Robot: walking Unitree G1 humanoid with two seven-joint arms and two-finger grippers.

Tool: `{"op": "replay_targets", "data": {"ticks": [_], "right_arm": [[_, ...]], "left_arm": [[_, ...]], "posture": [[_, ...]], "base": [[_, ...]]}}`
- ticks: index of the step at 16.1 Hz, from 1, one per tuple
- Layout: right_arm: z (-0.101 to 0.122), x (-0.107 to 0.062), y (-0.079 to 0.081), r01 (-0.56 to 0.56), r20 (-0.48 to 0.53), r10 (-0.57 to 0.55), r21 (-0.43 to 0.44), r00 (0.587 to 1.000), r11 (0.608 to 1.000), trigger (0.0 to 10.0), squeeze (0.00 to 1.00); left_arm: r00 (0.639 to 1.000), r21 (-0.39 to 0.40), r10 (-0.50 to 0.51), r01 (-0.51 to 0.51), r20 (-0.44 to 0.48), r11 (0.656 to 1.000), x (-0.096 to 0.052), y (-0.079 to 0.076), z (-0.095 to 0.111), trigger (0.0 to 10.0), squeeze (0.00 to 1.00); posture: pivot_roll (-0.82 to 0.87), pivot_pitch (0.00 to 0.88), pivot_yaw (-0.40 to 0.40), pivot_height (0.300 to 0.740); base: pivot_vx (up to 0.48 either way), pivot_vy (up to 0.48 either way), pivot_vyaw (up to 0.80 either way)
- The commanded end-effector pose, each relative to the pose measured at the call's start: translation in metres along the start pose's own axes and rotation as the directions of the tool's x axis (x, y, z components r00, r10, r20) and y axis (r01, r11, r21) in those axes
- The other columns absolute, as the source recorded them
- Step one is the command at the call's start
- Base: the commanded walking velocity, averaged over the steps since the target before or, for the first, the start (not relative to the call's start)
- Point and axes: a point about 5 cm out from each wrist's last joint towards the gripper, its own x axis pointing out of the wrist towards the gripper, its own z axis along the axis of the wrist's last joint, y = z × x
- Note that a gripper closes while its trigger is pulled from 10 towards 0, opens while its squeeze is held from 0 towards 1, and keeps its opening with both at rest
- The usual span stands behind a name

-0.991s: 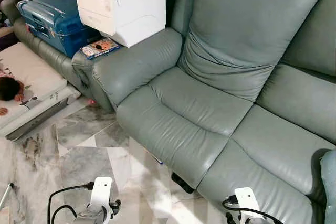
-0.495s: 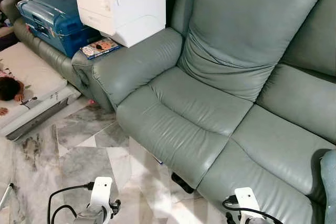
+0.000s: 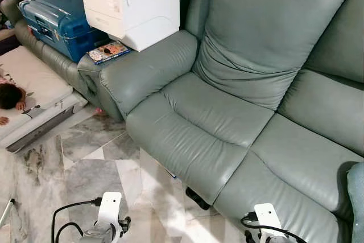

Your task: Picking trash to rubbish bin

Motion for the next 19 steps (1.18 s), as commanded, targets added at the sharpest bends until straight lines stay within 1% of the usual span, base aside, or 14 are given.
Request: {"op": "replay_targets", "data": {"ticks": [1,13,16,19], "right_arm": [[0.055,-0.001,-0.036,0.116,0.111,-0.135,0.167,0.985,0.979,10.0,0.0],[0.055,-0.001,-0.036,0.116,0.111,-0.135,0.167,0.985,0.979,10.0,0.0],[0.063,-0.001,-0.03,0.099,0.135,-0.125,0.19,0.983,0.977,10.0,0.0],[0.062,-0.001,-0.031,0.1,0.132,-0.126,0.191,0.983,0.977,10.0,0.0]], "left_arm": [[0.982,0.109,0.169,-0.178,0.084,0.978,0.0,0.016,0.031,10.0,0.0],[0.982,0.109,0.169,-0.178,0.084,0.978,0.0,0.016,0.031,10.0,0.0],[0.98,0.109,0.167,-0.178,0.104,0.978,-0.001,0.015,0.039,10.0,0.0],[0.98,0.108,0.167,-0.179,0.11,0.978,0.0,0.013,0.042,10.0,0.0]], "posture": [[0.08,0.208,-0.017,0.74],[0.08,0.208,-0.017,0.74],[0.08,0.206,-0.016,0.74],[0.08,0.205,-0.014,0.74]], "base": [[0.0,0.0,0.0],[0.0,0.0,0.0],[0.0,0.0,0.0],[0.0,0.0,0.0]]}}
